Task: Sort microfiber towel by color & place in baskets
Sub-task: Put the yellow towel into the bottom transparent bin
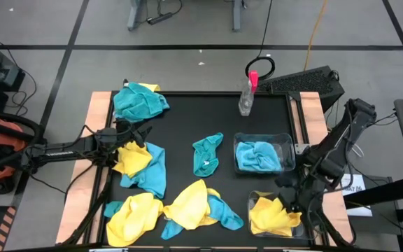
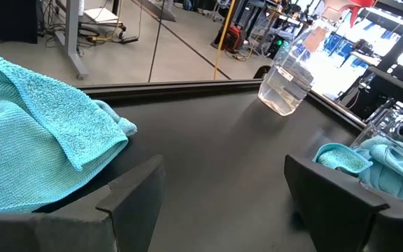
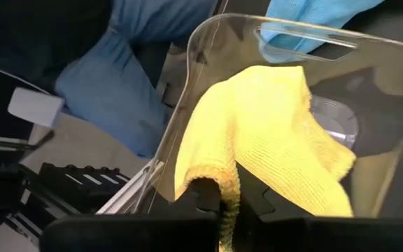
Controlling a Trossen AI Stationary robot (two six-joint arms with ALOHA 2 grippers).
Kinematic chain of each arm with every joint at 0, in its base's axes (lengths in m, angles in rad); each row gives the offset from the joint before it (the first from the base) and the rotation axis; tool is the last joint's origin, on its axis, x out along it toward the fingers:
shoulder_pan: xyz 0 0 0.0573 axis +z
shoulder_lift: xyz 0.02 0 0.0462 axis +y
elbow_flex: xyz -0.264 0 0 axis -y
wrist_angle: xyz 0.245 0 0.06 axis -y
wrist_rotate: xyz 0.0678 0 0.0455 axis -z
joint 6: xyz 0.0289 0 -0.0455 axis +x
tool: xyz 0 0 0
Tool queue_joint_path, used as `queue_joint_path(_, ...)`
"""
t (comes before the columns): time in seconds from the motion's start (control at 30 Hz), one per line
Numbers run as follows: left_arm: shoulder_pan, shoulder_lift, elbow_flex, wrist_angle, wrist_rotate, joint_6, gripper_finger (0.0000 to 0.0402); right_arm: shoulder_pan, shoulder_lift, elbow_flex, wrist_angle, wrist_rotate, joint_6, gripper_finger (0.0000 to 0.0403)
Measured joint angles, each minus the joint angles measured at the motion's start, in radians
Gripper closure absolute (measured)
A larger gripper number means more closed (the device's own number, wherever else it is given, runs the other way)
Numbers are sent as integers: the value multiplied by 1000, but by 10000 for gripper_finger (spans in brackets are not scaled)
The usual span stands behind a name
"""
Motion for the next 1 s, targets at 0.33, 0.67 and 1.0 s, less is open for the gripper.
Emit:
queue_joint_path(0.33,0,0,0,0,0,0,103,32,97,0,13,13,24,403)
queue_joint_path(0.67,0,0,0,0,0,0,103,41,185,0,54,31,15,403)
queue_joint_path(1.0,0,0,0,0,0,0,103,41,302,0,63,35,-24,403)
